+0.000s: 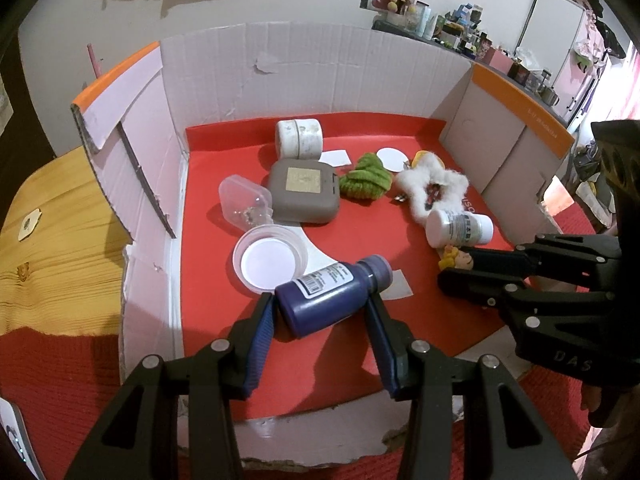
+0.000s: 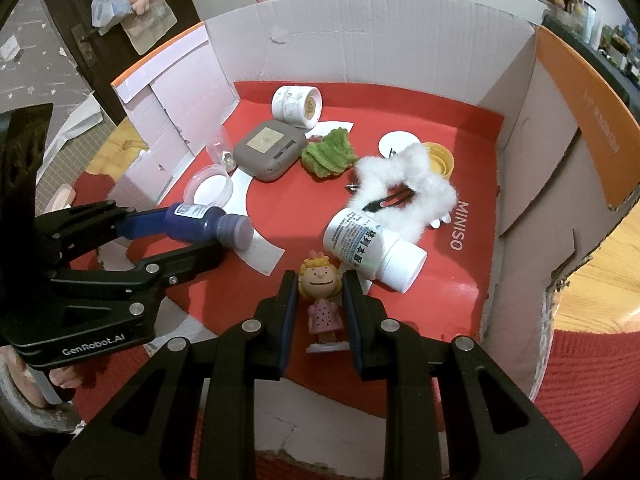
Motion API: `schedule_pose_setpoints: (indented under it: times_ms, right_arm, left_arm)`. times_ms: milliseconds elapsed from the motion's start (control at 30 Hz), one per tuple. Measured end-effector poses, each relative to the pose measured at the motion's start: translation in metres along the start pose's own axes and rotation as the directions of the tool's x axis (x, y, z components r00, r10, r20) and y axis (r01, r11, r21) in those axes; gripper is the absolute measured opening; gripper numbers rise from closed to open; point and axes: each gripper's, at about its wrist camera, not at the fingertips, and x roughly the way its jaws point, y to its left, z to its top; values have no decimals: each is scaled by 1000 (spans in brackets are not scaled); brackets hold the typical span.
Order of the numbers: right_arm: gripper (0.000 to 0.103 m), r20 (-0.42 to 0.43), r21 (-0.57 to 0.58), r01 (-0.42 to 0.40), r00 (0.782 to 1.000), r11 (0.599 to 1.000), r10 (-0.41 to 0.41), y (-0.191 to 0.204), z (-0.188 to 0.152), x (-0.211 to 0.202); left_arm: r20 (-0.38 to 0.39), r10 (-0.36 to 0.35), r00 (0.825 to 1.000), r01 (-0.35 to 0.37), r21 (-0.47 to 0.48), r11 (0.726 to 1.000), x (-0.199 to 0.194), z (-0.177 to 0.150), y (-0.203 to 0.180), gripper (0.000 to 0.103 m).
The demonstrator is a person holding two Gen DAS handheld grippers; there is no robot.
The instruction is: Organize objects
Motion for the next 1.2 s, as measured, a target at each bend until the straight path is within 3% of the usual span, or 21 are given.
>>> schedule_pose_setpoints:
  times_ms: [533,633,667,1033,1133,1200]
  right_arm:
    - [23,17,22,-20,1000,1000,20,-3,-5,-9]
    - [40,27,22,-19,999,1000,18,-1,-6,-13]
    - [59,35,20,-20,999,1000,19,0,-6,-15]
    - [61,82,19,5,997,1000,-6,10,-8,-33]
    - [70,95,21,9,995,1000,-11,13,-10,-37]
    - [72,108,21,16,994,1000,-18,16,-12,-41]
  left_arm:
    - [15,0,1000,0,-8,1000,-4,2,-2,53]
    - [28,3,1000,-3,-9,1000,-7,2,-2,58]
    - [30,2,1000,-2,-8,1000,-7,2,-2,58]
    - [64,24,998,-23,-11,1000,-20,-3,-3,58]
    - [71,30,997,-29,-16,999,-24,-5,-4,59]
    - [77,36,996,-34,-17,999,-26,-6,-4,64]
